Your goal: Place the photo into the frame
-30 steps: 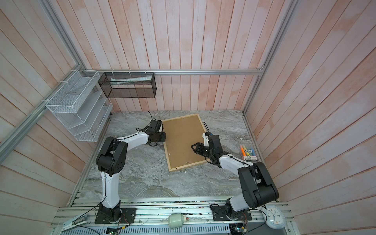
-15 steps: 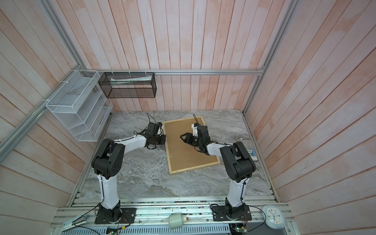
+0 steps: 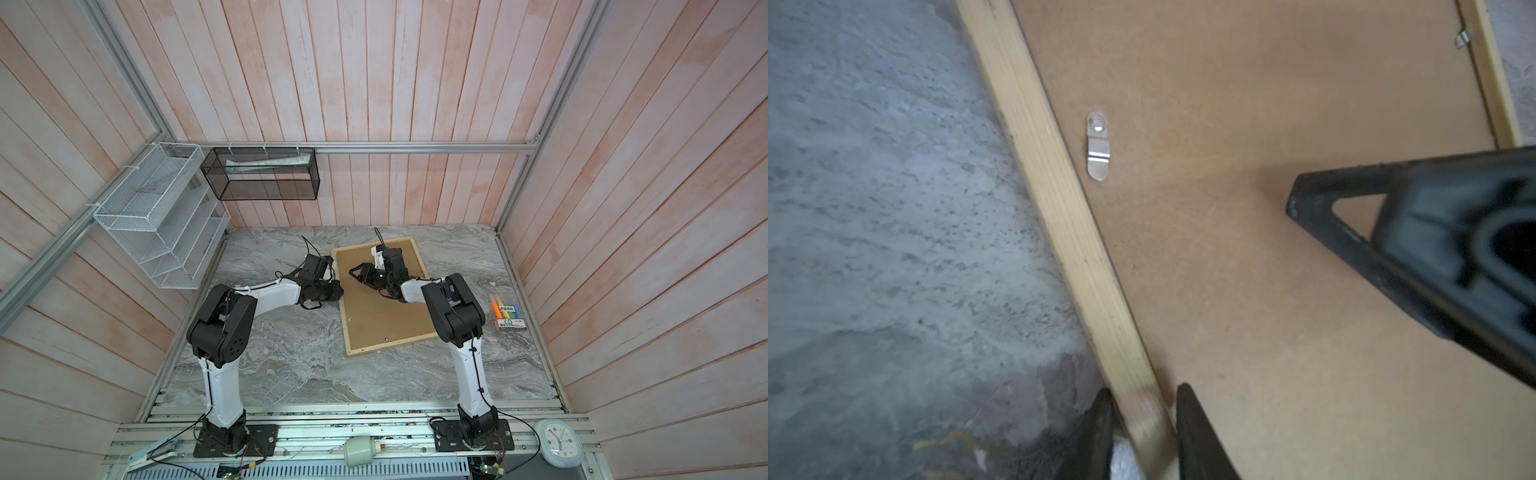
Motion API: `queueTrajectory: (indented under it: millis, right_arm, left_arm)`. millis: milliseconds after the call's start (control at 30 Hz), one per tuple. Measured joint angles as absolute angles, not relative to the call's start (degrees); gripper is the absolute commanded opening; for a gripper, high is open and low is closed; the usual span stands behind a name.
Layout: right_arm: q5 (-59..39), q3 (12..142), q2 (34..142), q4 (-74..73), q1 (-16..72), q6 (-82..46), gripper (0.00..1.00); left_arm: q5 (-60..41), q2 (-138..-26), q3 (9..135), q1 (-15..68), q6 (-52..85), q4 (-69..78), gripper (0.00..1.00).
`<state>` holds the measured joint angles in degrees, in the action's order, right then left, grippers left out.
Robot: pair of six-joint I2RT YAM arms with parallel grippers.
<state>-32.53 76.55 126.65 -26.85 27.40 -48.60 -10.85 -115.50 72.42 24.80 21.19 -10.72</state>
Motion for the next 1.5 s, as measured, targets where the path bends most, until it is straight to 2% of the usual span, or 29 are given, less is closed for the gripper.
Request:
queueTrajectory:
  millis: [133,200,833,1033,1500]
  right_arm:
    - [-32.5,76.8,126.7,-26.4,27.6,-49.9,0.51]
    - [-32.0,77.2,126.8,-25.8,27.8,-51.2,0.51]
    - [-23.6,89.5,133.5,-19.6,30.2,-60.1,0.51]
    - [-23.7,94.8,137.2,-17.6,30.2,-60.7,0.51]
    - [-25.8,98.0,139.7,-17.9,30.2,-64.4,0.51]
  left_arm:
    - [-8.5,-115.9,73.8,25.6,23.6,-12.5,0.13]
    - [-8.0,-116.6,75.0,25.8,23.4,-12.8,0.11]
    - [-5.7,-118.8,79.0,26.0,18.2,-14.3,0.08]
    - [-6.4,-118.7,78.4,25.8,17.6,-13.5,0.08]
    - [-9.0,-118.5,77.3,25.1,16.7,-11.9,0.08]
